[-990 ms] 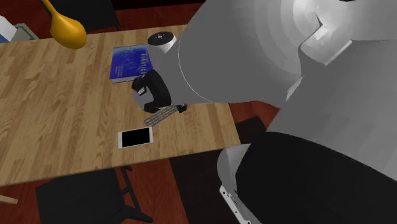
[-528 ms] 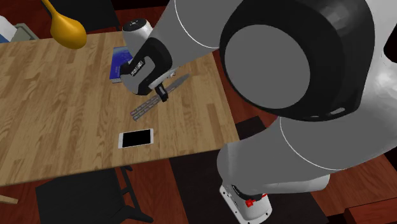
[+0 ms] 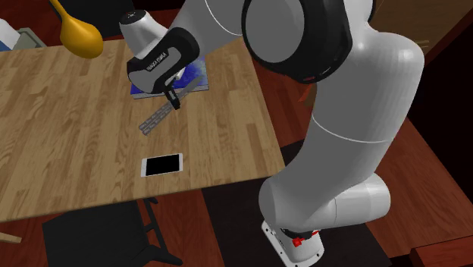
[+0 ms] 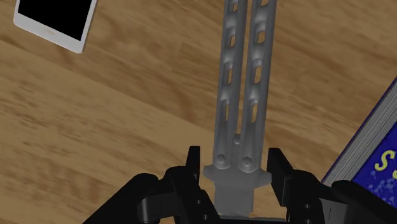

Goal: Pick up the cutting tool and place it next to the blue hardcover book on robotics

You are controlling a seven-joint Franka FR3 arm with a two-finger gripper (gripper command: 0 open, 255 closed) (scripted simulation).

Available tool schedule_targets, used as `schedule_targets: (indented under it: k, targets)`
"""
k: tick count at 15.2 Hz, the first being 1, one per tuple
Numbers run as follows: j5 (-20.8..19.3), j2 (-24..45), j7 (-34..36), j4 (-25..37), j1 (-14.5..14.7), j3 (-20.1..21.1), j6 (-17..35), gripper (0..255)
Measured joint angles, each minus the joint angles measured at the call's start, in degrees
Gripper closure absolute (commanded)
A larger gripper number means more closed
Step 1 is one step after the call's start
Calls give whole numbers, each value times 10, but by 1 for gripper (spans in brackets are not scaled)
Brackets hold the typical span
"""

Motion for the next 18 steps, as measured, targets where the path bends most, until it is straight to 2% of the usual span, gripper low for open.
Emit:
schedule_targets:
  k: [7, 18]
  targets:
    - [-43, 50, 28, 17, 30, -30, 22, 255]
    - [-96, 108, 62, 16, 60, -73, 73, 255]
